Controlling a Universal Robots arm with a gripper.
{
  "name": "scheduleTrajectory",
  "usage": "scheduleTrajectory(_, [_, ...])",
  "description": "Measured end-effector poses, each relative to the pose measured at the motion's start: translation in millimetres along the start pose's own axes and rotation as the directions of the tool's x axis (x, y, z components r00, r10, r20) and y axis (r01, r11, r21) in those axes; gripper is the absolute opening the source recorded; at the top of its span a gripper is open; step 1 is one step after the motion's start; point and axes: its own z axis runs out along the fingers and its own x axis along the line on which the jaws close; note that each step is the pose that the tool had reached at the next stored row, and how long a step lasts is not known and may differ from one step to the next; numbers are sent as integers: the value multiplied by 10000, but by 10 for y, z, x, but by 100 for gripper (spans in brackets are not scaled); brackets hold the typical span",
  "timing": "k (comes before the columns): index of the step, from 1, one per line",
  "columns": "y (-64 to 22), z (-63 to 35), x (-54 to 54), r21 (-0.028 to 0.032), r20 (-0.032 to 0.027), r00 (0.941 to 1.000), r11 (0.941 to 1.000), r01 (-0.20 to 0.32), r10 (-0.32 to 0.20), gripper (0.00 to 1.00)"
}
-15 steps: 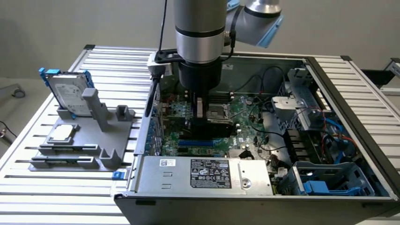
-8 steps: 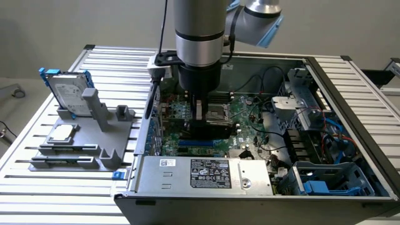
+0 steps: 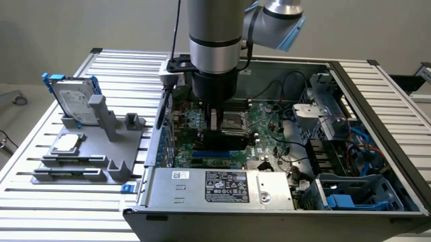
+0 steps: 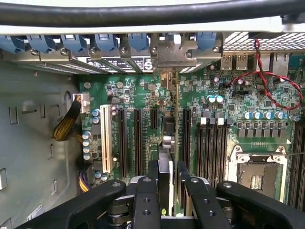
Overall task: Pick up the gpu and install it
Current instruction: 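Insert the gpu into the slot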
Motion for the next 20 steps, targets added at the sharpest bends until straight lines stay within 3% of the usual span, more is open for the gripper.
scheduleTrajectory(5, [1, 26, 1, -1, 98, 10000, 10000, -2, 2, 26])
scheduleTrajectory(20, [9, 95, 44, -23, 272, 9996, 10000, -13, 13, 26])
